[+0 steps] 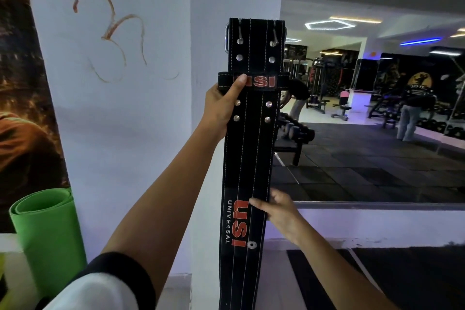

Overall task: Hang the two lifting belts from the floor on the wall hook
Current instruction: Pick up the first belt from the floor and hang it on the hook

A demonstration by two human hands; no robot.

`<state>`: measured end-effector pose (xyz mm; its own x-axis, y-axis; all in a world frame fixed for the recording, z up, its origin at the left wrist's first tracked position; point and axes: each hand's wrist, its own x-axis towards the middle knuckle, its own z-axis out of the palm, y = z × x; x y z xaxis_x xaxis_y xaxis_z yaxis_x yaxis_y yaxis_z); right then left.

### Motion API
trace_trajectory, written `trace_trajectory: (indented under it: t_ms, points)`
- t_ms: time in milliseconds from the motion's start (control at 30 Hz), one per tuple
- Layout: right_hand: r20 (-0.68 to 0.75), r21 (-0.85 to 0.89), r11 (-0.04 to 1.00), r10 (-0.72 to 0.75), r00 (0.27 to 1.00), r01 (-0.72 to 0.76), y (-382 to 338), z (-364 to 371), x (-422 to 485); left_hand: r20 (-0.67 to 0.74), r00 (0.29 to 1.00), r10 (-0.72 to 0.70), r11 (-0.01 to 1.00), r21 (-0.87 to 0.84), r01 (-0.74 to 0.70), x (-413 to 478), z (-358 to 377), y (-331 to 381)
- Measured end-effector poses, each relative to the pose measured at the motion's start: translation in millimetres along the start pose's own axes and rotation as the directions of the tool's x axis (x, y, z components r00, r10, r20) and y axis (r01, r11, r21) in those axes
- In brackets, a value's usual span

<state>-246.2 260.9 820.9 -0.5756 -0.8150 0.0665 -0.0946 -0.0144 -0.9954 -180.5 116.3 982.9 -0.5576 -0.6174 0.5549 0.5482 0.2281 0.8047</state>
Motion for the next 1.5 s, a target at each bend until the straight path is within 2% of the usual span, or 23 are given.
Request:
trace_trajectory:
  t_ms: [133,200,367,433,600,733,800,933,1067,1167,1233,1367,1500]
  points:
    - [-0.046,0.112,0.991,-0.071,0.996,0.076,-13,-6,20,-0.002,1.000,-0.024,1.000,-0.008,0.024,0,1,-4]
    - [-0.018,0.175,0.978,-0.109,0.994,0.110,-16,-9,28,-0.010,1.000,-0.020,1.000,-0.019,0.020,2,2,-2]
    - [0.029,0.093,0.992,0.083,0.996,-0.086,42,-9,15,-0.024,1.000,-0.009,1.000,-0.012,0.008,4,-2,0]
    - [0.033,0.093,0.993,0.075,0.997,-0.078,37,-9,22,-0.023,1.000,-0.006,1.000,-0.004,0.006,3,-3,-2]
    - [0.048,0.236,0.971,-0.039,0.998,0.026,1,-9,34,-0.019,1.000,-0.019,1.000,0.008,0.020,4,-4,-3]
    - [0.050,0.134,0.989,0.051,0.997,-0.057,37,-3,27,-0.004,1.000,-0.019,1.000,-0.002,0.019,2,-4,-3]
    - [0.025,0.137,0.988,0.062,0.998,-0.065,40,1,24,0.004,1.000,-0.023,1.000,-0.016,0.023,2,-4,-4]
    - [-0.045,0.112,0.990,-0.078,0.996,0.082,-11,4,34,-0.007,1.000,-0.003,1.000,-0.015,0.003,5,-3,-5]
    - [-0.160,0.131,0.958,-0.232,0.959,0.254,-80,1,52,0.003,0.999,0.032,0.999,-0.013,-0.032,7,-1,-7]
    - [-0.229,-0.001,0.963,-0.261,0.938,0.268,-109,0,64,0.001,0.998,0.057,0.997,-0.046,-0.057,11,0,0]
    - [-0.193,-0.048,0.966,-0.259,0.946,0.255,-117,0,64,-0.002,0.998,0.070,0.995,-0.067,-0.070,11,-1,4]
    - [-0.197,-0.038,0.932,-0.362,0.911,0.362,-154,3,59,-0.001,0.999,0.039,0.997,-0.065,-0.039,11,-5,0]
    - [-0.283,-0.015,0.908,-0.405,0.869,0.418,-193,-3,66,0.039,0.999,-0.030,0.998,-0.057,0.033,16,-8,4]
